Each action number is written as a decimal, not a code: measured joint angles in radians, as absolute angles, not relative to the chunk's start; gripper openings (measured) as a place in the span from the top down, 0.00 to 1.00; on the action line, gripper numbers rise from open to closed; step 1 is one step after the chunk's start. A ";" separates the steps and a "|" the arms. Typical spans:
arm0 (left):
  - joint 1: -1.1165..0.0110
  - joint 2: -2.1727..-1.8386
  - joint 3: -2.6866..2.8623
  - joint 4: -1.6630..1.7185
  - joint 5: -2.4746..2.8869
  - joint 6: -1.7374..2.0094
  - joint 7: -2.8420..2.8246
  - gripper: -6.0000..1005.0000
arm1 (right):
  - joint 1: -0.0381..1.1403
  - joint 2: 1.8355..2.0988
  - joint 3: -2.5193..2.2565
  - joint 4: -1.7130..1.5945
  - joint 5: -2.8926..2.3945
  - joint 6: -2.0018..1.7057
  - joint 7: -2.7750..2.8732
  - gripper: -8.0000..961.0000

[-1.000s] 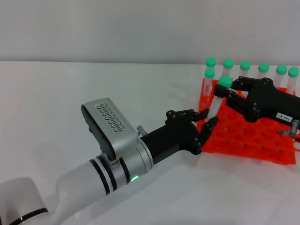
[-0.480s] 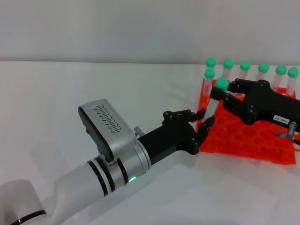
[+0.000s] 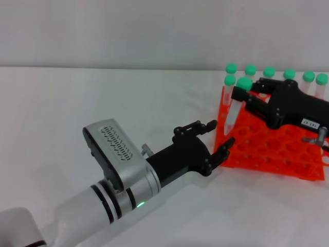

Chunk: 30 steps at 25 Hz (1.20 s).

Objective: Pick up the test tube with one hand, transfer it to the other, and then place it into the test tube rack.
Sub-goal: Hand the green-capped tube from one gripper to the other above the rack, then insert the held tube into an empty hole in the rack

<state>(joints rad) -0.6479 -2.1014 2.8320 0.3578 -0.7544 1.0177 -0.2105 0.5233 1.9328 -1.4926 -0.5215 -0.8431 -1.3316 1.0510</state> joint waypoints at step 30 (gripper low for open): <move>-0.176 -2.094 2.590 0.335 -0.939 1.403 -0.068 0.13 | 0.637 2.027 -1.625 -0.358 -0.347 -0.985 0.584 0.73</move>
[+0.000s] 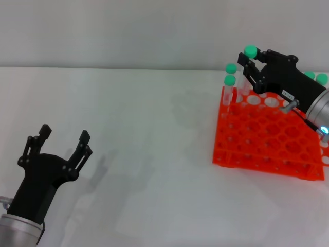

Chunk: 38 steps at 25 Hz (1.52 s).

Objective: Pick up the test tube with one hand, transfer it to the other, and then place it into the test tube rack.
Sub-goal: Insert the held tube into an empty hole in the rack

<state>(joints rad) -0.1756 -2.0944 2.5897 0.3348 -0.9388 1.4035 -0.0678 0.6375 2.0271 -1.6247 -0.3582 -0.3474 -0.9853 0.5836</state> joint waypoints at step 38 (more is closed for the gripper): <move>-0.210 -2.092 2.583 0.331 -0.940 1.397 -0.069 0.13 | 0.644 2.028 -1.740 -0.335 -0.297 -0.832 0.567 0.73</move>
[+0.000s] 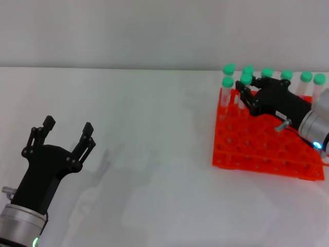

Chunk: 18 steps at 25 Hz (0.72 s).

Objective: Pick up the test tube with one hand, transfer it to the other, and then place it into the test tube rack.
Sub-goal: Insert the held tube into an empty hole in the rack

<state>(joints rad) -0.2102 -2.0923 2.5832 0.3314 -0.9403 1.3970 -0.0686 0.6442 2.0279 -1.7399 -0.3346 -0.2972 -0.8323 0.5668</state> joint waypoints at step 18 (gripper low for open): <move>-0.217 -2.092 2.590 0.332 -0.940 1.394 -0.078 0.14 | 0.631 2.028 -1.749 -0.342 -0.298 -0.814 0.555 0.69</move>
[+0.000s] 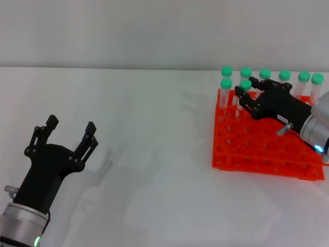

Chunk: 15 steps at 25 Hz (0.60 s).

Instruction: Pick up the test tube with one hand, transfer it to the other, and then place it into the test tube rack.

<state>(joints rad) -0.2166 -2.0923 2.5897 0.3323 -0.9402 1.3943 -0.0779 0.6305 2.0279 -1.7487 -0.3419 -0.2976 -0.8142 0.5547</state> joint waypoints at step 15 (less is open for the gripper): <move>-0.211 -2.094 2.589 0.332 -0.938 1.396 -0.107 0.14 | 0.453 2.014 -1.626 -0.354 -0.236 -1.088 0.515 0.26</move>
<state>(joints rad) -0.2114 -2.0935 2.5890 0.3319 -0.9378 1.3957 -0.1067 0.4534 2.0136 -1.6262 -0.3540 -0.2355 -1.0884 0.5145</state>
